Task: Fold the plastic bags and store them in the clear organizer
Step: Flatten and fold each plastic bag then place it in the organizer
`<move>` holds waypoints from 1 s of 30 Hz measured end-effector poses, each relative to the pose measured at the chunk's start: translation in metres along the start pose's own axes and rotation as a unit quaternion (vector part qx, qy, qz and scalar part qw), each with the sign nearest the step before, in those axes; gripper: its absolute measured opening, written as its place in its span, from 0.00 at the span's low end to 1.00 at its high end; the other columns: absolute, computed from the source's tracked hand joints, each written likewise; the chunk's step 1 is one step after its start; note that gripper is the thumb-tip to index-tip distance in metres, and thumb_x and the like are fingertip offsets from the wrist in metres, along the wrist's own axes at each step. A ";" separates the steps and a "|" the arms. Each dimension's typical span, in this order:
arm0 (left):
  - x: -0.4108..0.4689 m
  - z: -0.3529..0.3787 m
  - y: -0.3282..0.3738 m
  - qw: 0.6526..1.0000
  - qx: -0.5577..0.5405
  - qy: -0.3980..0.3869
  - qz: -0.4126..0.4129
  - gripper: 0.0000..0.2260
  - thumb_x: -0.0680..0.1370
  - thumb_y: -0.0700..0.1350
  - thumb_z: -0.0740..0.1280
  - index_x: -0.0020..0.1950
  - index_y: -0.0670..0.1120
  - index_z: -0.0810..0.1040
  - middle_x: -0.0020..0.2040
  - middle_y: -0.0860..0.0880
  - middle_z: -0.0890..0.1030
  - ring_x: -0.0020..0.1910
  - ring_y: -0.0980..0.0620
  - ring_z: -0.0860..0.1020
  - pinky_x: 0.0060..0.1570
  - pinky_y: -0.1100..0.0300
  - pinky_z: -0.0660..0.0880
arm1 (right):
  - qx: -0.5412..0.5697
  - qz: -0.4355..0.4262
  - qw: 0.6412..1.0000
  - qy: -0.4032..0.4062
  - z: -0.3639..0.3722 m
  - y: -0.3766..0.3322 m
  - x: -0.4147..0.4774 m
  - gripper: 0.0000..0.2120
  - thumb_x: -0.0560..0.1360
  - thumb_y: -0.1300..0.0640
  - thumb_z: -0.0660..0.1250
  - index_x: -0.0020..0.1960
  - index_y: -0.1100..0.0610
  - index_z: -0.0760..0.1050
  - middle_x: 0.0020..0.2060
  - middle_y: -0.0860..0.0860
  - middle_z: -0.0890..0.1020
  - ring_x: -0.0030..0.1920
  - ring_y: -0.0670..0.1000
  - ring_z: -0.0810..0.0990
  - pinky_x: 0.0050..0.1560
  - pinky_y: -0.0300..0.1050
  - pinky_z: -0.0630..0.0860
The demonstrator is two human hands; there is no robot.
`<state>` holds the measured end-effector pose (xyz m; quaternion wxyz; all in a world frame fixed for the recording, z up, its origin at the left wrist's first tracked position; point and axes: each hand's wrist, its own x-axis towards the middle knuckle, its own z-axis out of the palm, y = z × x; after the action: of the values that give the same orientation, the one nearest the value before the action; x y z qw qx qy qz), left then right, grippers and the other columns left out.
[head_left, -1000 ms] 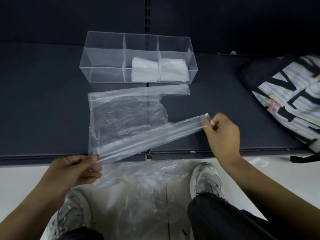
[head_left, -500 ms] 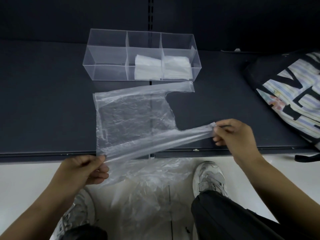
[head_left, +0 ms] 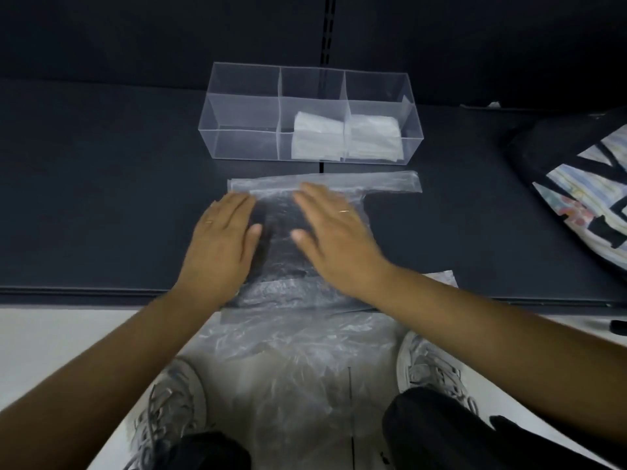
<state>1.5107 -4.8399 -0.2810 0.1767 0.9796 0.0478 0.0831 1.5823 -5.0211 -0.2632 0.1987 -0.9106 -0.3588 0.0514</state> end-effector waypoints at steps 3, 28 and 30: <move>0.023 0.019 -0.018 0.989 0.080 -0.127 0.000 0.30 0.80 0.58 0.42 0.79 0.43 0.49 0.79 0.47 0.49 0.78 0.52 0.46 0.75 0.53 0.40 | -0.060 0.008 0.997 -0.054 0.029 0.008 0.029 0.29 0.82 0.43 0.51 0.78 0.54 0.50 0.78 0.52 0.53 0.77 0.52 0.47 0.75 0.50 0.39; -0.086 -0.007 -0.021 0.976 0.025 -0.028 0.215 0.15 0.76 0.37 0.64 0.61 0.43 0.80 0.63 0.46 0.79 0.63 0.48 0.77 0.66 0.49 0.69 | -0.049 -0.087 0.994 -0.046 0.043 -0.022 -0.076 0.30 0.75 0.42 0.64 0.70 0.60 0.69 0.71 0.56 0.69 0.72 0.56 0.67 0.72 0.55 0.63; -0.083 -0.014 -0.012 0.977 0.003 -0.031 0.213 0.14 0.77 0.42 0.62 0.57 0.43 0.83 0.58 0.47 0.82 0.58 0.50 0.80 0.62 0.51 0.73 | -0.038 -0.074 0.996 -0.034 0.042 -0.023 -0.076 0.30 0.75 0.39 0.61 0.67 0.59 0.72 0.68 0.55 0.73 0.69 0.55 0.70 0.70 0.53 0.64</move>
<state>1.4262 -4.8344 -0.2839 0.1539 0.9699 -0.1669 0.0880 1.5011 -5.0434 -0.2963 0.1547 -0.8861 -0.4336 0.0538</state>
